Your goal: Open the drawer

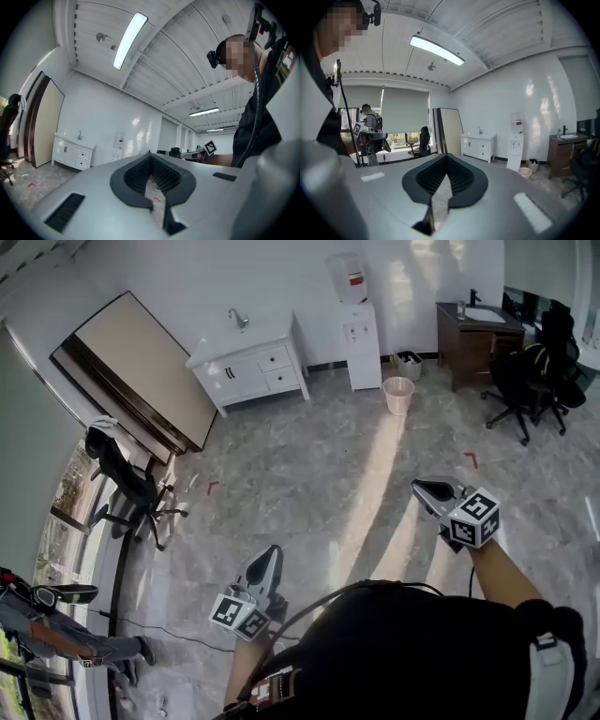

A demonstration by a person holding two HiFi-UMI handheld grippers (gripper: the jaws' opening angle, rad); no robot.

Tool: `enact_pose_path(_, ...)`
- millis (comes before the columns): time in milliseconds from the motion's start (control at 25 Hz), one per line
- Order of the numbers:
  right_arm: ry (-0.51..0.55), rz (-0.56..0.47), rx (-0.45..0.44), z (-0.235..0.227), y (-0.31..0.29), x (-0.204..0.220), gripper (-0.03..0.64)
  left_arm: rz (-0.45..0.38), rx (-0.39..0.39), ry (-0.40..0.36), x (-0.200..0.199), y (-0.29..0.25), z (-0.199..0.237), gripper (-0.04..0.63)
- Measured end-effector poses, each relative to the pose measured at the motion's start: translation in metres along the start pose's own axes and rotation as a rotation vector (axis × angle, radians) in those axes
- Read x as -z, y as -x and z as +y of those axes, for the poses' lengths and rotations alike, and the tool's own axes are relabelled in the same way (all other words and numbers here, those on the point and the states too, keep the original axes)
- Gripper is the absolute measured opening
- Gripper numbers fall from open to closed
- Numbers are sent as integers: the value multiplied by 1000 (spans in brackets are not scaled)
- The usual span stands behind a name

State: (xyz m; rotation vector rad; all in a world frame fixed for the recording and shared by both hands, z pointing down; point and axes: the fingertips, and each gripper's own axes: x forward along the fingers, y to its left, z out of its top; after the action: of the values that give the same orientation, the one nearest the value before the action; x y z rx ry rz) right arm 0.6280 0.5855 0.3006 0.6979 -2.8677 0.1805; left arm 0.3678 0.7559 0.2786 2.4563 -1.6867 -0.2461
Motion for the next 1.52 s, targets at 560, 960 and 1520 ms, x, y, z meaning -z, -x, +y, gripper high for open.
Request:
enact_pose_path(560, 32, -42, 97, 58, -143, -55, -2, -32, 82, -16, -57, 25, 177, -9)
enact_pose_path(960, 5, -21, 93, 94, -260, -51, -2, -5, 74, -2, -63, 49, 298, -9)
enact_pose_path(1520, 3, 2, -8, 17, -341, -63, -2, 4, -4, 12, -62, -25, 340, -9)
